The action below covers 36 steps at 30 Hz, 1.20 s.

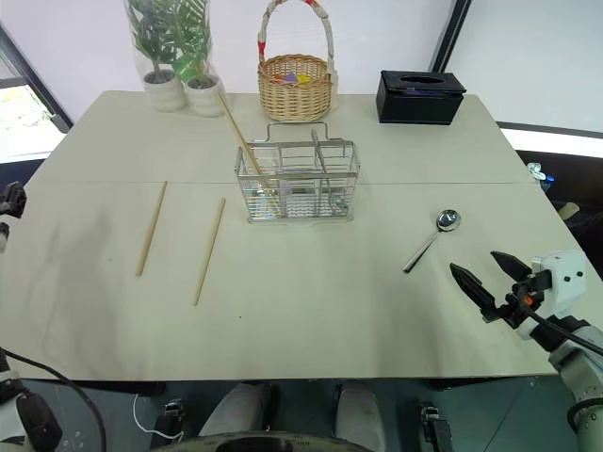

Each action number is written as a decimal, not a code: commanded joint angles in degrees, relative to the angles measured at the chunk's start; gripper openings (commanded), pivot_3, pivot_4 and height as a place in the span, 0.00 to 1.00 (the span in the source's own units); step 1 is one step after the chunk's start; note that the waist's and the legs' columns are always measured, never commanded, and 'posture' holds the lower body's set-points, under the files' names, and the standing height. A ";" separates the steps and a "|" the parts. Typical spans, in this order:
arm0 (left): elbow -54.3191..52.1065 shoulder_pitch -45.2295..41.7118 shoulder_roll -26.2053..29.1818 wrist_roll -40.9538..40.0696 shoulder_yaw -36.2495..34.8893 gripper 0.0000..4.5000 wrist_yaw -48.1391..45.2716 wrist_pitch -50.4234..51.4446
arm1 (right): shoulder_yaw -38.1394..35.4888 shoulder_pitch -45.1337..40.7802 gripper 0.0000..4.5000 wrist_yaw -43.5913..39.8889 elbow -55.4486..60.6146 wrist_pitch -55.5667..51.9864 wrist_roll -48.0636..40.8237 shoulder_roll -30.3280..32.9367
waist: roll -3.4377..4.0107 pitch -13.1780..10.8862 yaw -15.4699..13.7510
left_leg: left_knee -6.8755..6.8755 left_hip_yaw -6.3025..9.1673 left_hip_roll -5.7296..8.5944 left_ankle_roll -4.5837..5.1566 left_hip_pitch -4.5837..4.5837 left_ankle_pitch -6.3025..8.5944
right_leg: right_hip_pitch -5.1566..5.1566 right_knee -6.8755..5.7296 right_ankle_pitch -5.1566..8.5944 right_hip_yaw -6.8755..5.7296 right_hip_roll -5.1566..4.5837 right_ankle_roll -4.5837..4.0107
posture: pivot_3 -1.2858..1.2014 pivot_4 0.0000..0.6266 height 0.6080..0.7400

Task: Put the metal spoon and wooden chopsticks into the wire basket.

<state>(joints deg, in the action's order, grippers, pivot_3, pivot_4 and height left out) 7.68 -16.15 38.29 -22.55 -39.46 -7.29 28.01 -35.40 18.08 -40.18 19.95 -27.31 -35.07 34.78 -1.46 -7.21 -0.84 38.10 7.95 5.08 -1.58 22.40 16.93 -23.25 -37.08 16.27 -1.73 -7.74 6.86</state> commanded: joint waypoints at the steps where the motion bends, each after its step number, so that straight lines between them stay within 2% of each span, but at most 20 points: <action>1: -1.98 -0.70 1.31 0.74 0.68 0.99 -0.17 -0.51 | -1.67 0.24 1.00 0.18 1.04 1.29 -0.86 -0.18 | -0.02 0.01 -0.03 | 0.00 0.00 0.00 0.00 0.00 0.00 | 0.00 0.00 0.00 0.00 0.00 0.00 | 0.52 0.24 0.32; 17: -1.46 -3.18 2.06 -0.23 2.19 0.99 -3.35 -0.37 | -1.80 -0.95 1.00 0.22 -1.18 2.94 0.12 1.28 | -0.02 0.01 -0.05 | 0.00 0.00 0.00 0.01 0.00 -0.01 | 0.00 0.00 0.00 0.00 0.01 0.00 | 0.52 0.24 0.32; 21: -7.16 -3.74 4.67 -4.81 6.94 0.99 -13.44 3.95 | -0.47 -4.38 1.00 -3.41 -3.64 3.96 1.94 6.77 | 0.04 -0.04 -0.02 | 0.04 -0.02 0.02 0.07 0.01 -0.04 | -0.01 0.00 0.00 0.00 -0.01 -0.01 | 0.52 0.24 0.32; 27: -18.22 -2.96 10.59 -13.92 14.01 0.99 -29.97 11.89 | 3.50 -13.87 1.00 -12.13 -10.89 7.52 5.76 18.73 | 0.13 -0.09 0.11 | 0.09 -0.11 -0.02 0.03 0.03 -0.02 | 0.13 0.01 0.00 0.00 -0.03 -0.05 | 0.52 0.24 0.32; 31: -23.90 -3.40 15.87 -18.25 20.17 0.99 -41.81 14.69 | 11.33 -21.99 1.00 -21.17 -17.28 15.54 10.92 26.10 | 0.25 -0.18 0.30 | -0.01 -0.14 -0.05 0.13 0.04 -0.07 | 0.09 0.06 0.01 -0.01 -0.02 -0.07 | 0.52 0.24 0.32; 36: -27.60 -5.36 19.19 -21.05 26.14 0.99 -50.82 16.11 | 23.41 -36.15 1.00 -32.24 -24.59 24.64 16.37 30.11 | 0.50 -0.44 0.44 | -0.04 -0.21 -0.05 0.14 0.06 -0.08 | 0.10 0.16 0.00 0.00 -0.05 -0.08 | 0.52 0.24 0.32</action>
<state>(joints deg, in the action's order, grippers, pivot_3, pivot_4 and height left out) -18.22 -20.13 56.37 -42.35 -13.85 -55.79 44.08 -13.60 -15.61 -69.28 -3.79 -5.96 -20.13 63.39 -0.96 -7.65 -0.40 38.07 7.73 5.03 -1.44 22.43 16.85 -23.12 -36.92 16.27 -1.73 -7.78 6.78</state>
